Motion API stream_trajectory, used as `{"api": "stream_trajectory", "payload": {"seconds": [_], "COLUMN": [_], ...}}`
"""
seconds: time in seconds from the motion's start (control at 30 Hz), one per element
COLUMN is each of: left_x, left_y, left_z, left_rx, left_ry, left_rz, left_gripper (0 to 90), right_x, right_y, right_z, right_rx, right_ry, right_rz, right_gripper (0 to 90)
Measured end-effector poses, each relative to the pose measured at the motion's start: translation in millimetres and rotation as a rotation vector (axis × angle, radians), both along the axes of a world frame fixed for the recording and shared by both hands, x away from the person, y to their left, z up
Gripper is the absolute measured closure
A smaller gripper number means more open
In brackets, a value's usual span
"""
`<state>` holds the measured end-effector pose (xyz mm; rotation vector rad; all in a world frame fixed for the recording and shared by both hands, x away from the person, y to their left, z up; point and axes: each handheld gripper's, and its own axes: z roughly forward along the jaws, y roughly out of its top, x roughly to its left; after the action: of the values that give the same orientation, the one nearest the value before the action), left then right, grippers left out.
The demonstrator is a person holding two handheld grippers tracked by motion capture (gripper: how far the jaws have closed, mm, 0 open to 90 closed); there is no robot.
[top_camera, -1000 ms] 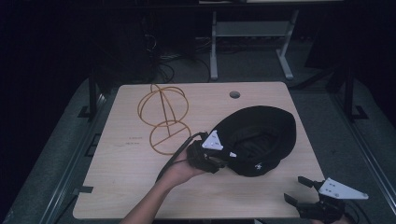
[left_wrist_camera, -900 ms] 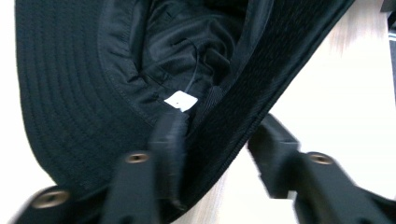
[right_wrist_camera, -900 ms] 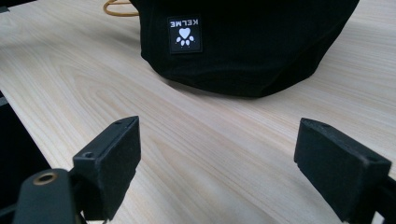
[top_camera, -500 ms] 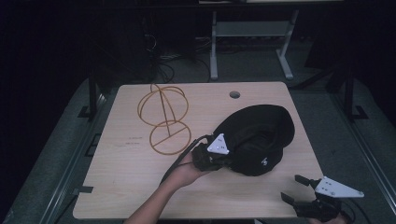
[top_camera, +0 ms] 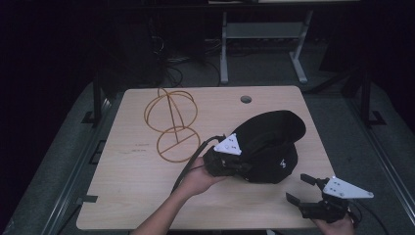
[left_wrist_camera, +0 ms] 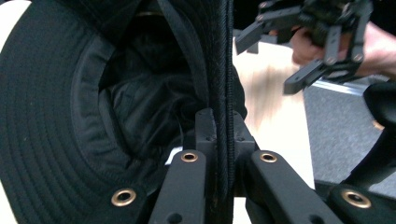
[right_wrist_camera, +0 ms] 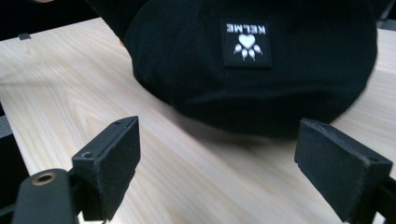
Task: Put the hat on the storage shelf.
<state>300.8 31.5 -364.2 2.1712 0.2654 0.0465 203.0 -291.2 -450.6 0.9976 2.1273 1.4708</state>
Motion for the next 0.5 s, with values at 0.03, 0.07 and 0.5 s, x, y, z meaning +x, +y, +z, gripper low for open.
{"api": "stream_trajectory", "payload": {"seconds": [0.03, 0.07, 0.5], "left_x": [-0.1, -0.4, -6.0], "left_y": [-0.2, -0.6, -5.0], "left_z": [1.1, 1.8, 15.3], "left_rx": [-0.007, -0.012, -0.056], "left_ry": [0.006, 0.01, 0.014], "left_rz": [0.0, 0.0, -0.042], "left_gripper": [86.7, 86.8, 86.8], "right_x": [0.0, 2.4, 24.5], "right_y": [0.0, 2.1, 26.4], "right_z": [0.0, 0.9, 3.8], "right_rx": [0.0, 0.002, 0.016], "right_ry": [0.0, -0.005, -0.069], "right_rz": [0.0, 0.004, -0.018], "right_gripper": [13.8, 13.8, 13.7]}}
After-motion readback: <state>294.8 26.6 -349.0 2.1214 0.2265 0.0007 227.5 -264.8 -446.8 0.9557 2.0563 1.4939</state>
